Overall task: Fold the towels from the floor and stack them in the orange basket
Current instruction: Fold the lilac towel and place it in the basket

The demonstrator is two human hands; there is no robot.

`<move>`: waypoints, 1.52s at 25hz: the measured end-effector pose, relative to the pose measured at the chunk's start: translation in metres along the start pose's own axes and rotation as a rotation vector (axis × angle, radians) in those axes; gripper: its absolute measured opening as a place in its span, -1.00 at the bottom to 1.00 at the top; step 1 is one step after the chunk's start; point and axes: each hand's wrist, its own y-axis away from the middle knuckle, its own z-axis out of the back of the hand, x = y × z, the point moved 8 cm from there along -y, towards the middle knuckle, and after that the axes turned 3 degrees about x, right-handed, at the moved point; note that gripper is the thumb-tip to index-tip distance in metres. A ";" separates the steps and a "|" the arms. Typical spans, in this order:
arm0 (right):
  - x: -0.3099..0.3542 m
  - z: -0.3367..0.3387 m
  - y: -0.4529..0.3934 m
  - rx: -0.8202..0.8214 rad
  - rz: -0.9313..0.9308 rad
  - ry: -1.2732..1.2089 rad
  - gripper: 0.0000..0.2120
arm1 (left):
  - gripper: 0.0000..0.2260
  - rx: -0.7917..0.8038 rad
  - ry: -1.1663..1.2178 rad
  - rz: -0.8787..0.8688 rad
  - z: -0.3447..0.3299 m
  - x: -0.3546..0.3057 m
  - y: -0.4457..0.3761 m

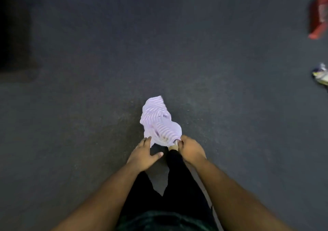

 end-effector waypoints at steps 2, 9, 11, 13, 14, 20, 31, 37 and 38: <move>-0.027 0.027 0.063 -0.128 -0.088 -0.105 -0.71 | 0.01 0.067 -0.153 -0.119 0.006 -0.031 0.027; -0.142 0.026 0.264 -0.504 -0.445 -0.371 -0.75 | -0.02 0.236 -0.686 -0.468 -0.024 -0.152 0.089; -0.175 0.002 0.326 -0.594 -0.565 -0.455 -0.73 | -0.11 0.266 -0.814 -0.616 -0.062 -0.194 0.121; -0.201 -0.022 0.380 -0.660 -0.661 -0.510 -0.73 | -0.14 0.302 -0.896 -0.720 -0.104 -0.225 0.153; -0.217 -0.039 0.413 -0.693 -0.719 -0.539 -0.73 | -0.14 0.329 -0.938 -0.773 -0.133 -0.238 0.173; -0.296 -0.190 0.617 -0.888 -1.053 -0.743 -0.75 | -0.07 0.486 -1.130 -1.040 -0.331 -0.277 0.300; -0.370 -0.469 0.987 -1.174 -1.645 -0.987 -0.75 | -0.10 0.841 -1.381 -1.472 -0.711 -0.214 0.600; -0.395 -0.561 1.134 -1.265 -1.900 -1.022 -0.75 | -0.09 1.083 -1.451 -1.722 -0.893 -0.178 0.769; -0.403 -0.571 1.151 -1.256 -1.926 -1.030 -0.76 | -0.08 1.118 -1.451 -1.750 -0.917 -0.174 0.790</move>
